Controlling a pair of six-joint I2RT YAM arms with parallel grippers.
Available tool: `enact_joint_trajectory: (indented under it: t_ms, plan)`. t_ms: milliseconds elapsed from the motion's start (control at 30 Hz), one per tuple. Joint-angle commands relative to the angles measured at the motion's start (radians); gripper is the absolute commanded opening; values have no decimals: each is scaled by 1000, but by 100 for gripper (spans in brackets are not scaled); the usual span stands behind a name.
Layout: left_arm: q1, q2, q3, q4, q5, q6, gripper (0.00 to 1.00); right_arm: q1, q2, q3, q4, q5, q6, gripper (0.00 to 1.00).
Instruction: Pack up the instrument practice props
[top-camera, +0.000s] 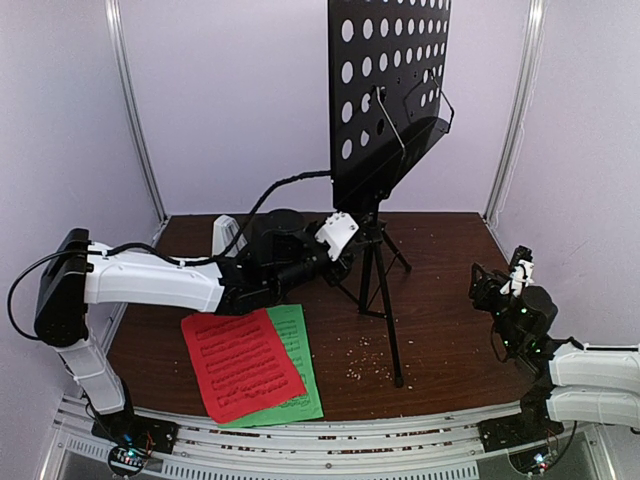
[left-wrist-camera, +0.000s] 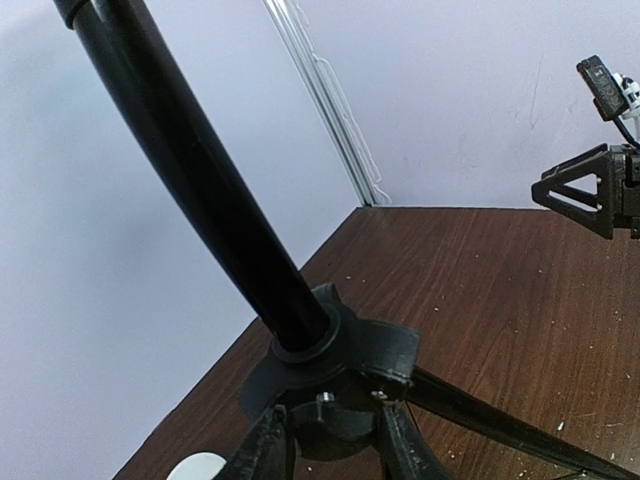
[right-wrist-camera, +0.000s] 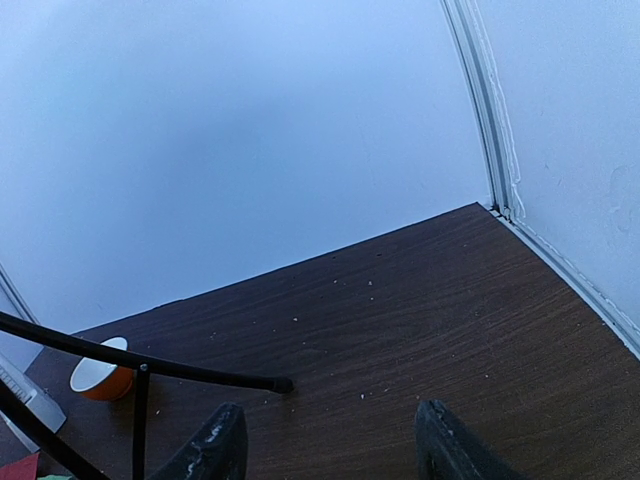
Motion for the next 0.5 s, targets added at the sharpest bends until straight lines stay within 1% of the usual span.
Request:
enact_joint_trajectory:
  t_ms: [0,300,467]
  plan:
    - [-3,18,34,45,-12,-1,35,-3,-9,1,17,-1,3,59]
    - [-3,24,32,53,-16,-14,34,-4,-15,-1,16,5,4,61]
    - [-2,23,31,52,-13,-33,19,-3,-19,-3,15,7,4,61]
